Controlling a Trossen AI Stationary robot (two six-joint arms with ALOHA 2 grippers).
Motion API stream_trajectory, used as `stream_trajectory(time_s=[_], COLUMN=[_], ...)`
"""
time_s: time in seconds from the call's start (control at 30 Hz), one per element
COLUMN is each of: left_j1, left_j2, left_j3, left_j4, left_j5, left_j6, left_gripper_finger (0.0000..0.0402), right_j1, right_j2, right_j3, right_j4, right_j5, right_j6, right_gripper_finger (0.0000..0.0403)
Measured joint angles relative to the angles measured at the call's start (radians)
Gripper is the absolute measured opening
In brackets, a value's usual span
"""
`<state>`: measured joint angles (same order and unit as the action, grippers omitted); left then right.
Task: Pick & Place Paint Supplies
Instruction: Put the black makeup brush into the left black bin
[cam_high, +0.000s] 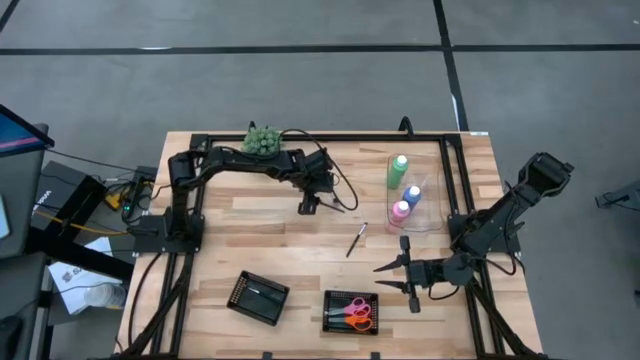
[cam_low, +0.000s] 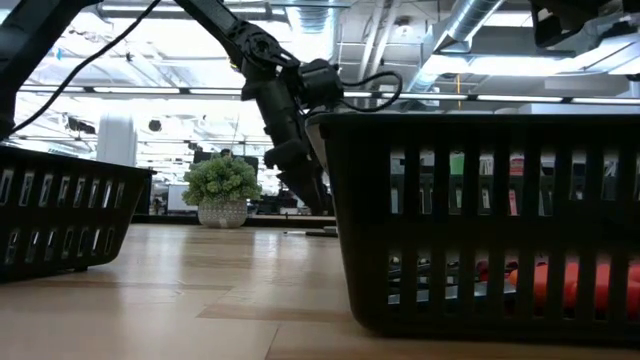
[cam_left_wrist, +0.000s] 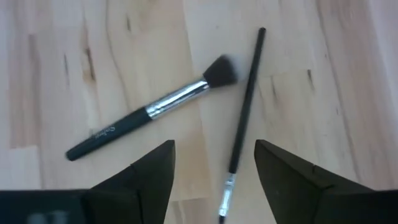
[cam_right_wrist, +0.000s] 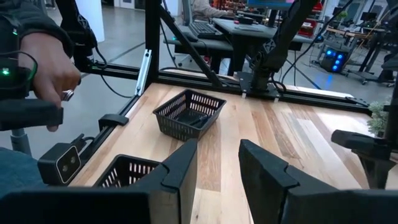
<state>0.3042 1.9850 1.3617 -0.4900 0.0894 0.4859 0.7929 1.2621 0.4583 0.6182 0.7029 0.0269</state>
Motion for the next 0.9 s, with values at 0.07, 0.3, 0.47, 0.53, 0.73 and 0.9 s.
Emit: stream_trajectory(time_s=[0.07, 0.3, 0.47, 0.53, 0.73, 0.9], left_j1=[-0.001, -0.006, -0.005, -0.005, -0.018, -0.042], left_j2=[0.000, 0.043, 0.069, 0.072, 0.099, 0.106], left_j3=[0.000, 0.000, 0.000, 0.000, 0.005, 0.004], left_j4=[-0.002, -0.018, -0.029, -0.031, -0.034, -0.039], left_j5=[0.021, 0.026, -0.038, -0.037, -0.033, -0.047], left_j6=[-0.015, -0.041, -0.050, -0.054, -0.075, -0.076], left_gripper_finger=[0.0211, 0.0197, 0.0184, 0.0176, 0.0133, 0.0068], right_j1=[0.000, 0.000, 0.000, 0.000, 0.000, 0.007], right_j2=[0.000, 0.000, 0.000, 0.000, 0.000, 0.000], right_j3=[0.000, 0.000, 0.000, 0.000, 0.000, 0.000], right_j4=[0.000, 0.004, 0.011, 0.008, 0.008, 0.007], right_j5=[0.000, 0.000, 0.000, 0.000, 0.000, 0.000], right_j6=[0.000, 0.000, 0.000, -0.001, 0.000, 0.000], right_gripper_finger=[0.0109, 0.0109, 0.0109, 0.0109, 0.0109, 0.0109])
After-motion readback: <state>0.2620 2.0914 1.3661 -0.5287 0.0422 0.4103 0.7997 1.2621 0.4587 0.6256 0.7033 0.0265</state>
